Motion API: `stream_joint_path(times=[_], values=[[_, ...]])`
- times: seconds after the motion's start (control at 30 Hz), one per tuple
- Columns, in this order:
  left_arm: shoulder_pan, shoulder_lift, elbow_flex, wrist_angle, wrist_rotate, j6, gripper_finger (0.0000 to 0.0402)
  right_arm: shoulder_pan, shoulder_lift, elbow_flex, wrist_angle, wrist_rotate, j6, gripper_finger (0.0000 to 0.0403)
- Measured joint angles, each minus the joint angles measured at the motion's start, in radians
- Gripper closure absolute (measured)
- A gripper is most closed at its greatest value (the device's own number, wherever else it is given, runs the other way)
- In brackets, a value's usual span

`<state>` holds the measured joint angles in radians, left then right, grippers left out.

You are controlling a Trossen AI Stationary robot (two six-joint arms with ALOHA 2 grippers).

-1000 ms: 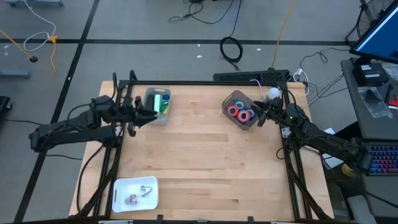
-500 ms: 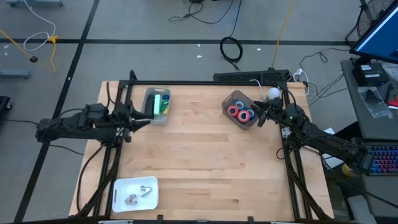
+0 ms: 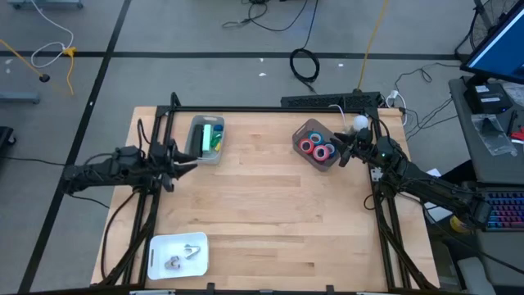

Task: Pick and place Stapler, Stapler remover, tape
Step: Return to Home Position

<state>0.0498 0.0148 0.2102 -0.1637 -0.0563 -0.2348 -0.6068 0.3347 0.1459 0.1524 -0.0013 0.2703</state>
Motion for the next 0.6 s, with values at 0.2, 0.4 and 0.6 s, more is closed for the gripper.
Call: stream_joint_path(times=[0.2, 0.4, 0.6], values=[[0.0, -0.01, -0.05, 0.021, -0.007, -0.003, 0.0266, 0.0, 0.0, 0.0, 0.001, 0.0, -0.023, 0.0261], [0.0, -0.011, -0.066, 0.022, -0.008, -0.01, 0.0266, 0.001, -0.003, 0.0, 0.018, -0.03, -0.039, 0.0261], [0.0, -0.01, -0.071, 0.01, -0.004, -0.013, 0.0266, 0.001, -0.025, 0.0, 0.046, -0.042, -0.048, 0.0261]])
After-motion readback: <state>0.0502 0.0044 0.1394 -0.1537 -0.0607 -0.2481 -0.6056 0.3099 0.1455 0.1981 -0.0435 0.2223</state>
